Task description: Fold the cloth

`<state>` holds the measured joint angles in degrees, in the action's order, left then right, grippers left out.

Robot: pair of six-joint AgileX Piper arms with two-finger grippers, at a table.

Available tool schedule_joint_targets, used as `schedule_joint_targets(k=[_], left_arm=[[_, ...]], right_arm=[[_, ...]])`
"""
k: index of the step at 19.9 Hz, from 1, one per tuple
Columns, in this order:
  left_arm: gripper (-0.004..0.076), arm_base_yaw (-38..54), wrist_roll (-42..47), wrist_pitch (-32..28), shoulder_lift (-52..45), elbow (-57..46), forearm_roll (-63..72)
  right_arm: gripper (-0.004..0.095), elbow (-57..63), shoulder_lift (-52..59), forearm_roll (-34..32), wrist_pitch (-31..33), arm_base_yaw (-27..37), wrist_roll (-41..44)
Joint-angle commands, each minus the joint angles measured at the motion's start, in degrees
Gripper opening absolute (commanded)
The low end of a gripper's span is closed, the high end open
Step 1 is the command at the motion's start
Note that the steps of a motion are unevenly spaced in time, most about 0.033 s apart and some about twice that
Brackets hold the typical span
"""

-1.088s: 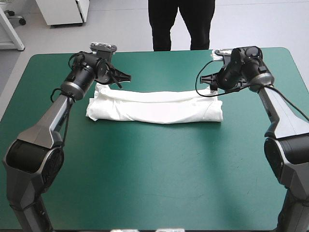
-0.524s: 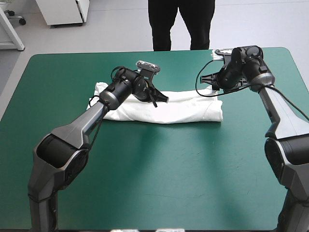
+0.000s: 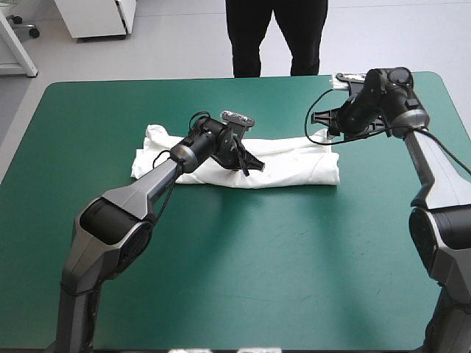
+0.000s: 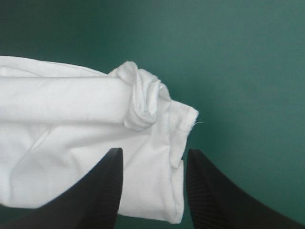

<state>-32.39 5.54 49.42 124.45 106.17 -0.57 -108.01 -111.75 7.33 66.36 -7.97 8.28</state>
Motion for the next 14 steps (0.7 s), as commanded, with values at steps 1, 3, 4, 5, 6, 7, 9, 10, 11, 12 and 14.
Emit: schedule_joint_targets(k=[1, 3, 4, 5, 6, 7, 9, 10, 11, 12, 14], left_arm=[[0.0000, -0.20, 0.20, -1.57, -2.85, 1.54, 1.22], [0.0000, -0.20, 0.20, -1.44, -2.85, 1.54, 1.22], [0.0000, -0.20, 0.20, -1.20, -2.85, 1.54, 1.22], [0.0000, -0.20, 0.20, -1.07, -2.85, 1.54, 1.22], [0.0000, -0.20, 0.20, -1.07, -2.85, 1.54, 1.22], [0.0000, -0.20, 0.20, -1.07, -2.85, 1.54, 1.22], [0.0000, -0.20, 0.20, -1.07, -2.85, 1.54, 1.22], [0.0000, -0.20, 0.20, -1.07, -2.85, 1.54, 1.22], [0.0000, -0.20, 0.20, -0.72, -2.85, 1.54, 1.22], [0.0000, -0.20, 0.20, -0.59, -2.85, 1.54, 1.22], [0.0000, -0.20, 0.20, -0.46, -2.85, 1.54, 1.22]], right_arm=[[0.0448, -1.33, 3.78, 9.80, 0.88, 3.61, -5.84], [0.0582, -0.59, 3.55, 11.50, 1.76, 5.84, -7.74], [0.0655, -0.47, 2.95, 11.50, 2.35, 6.84, -7.90], [0.0670, -0.47, 2.49, 11.78, 2.81, 7.11, -8.28], [0.0669, -0.47, 1.37, 12.44, 3.67, 7.35, -8.28], [0.0669, -0.47, 0.61, 12.99, 4.24, 7.35, -8.28], [0.0669, -0.47, -2.52, 16.18, 5.12, 7.35, -9.30], [0.0669, -0.47, -3.32, 17.15, 5.12, 7.35, -9.54], [0.0669, -0.47, -4.54, 17.54, 5.12, 7.35, -9.84], [0.0669, -0.47, -5.08, 17.54, 5.12, 7.35, -9.84], [0.0666, -0.47, -6.23, 17.68, 5.12, 7.23, -9.84]])
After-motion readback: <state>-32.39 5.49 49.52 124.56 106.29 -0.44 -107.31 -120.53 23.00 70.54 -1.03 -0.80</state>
